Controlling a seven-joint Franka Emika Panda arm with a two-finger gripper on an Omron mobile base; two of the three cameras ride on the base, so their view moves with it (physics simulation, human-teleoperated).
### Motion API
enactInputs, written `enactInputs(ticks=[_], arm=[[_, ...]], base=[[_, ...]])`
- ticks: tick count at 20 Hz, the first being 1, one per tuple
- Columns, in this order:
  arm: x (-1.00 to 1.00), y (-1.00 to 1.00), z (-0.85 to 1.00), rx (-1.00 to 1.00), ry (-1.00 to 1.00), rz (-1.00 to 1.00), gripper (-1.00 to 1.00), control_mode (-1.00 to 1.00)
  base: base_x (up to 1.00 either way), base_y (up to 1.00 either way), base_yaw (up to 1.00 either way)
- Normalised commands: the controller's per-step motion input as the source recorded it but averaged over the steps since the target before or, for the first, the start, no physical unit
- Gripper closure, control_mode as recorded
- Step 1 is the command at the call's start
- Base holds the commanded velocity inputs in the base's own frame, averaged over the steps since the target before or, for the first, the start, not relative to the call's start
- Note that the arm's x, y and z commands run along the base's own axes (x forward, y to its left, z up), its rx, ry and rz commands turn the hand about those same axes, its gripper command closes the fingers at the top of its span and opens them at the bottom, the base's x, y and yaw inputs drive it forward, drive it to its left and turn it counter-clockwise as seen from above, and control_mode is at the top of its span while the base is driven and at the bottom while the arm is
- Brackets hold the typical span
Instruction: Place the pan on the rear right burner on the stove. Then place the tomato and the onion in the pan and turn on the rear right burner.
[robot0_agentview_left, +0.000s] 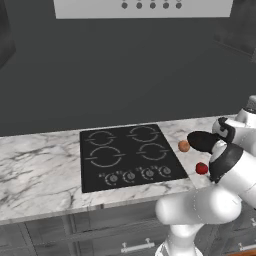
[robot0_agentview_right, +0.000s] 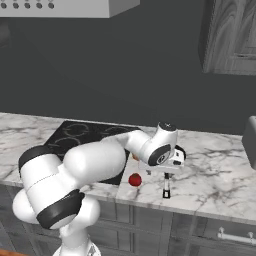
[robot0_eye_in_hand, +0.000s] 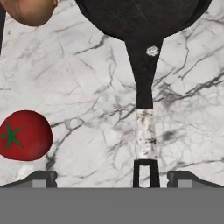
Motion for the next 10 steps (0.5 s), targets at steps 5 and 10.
enactInputs(ticks=[5,10], arm=[[0.12,-0.03,-0.14,0.00,0.00,0.00,-1.00,-1.00],[0.17,-0.10,-0.11,0.00,0.00,0.01,-1.00,-1.00]], base=[[0.00,0.00,0.00],[0.00,0.00,0.00]])
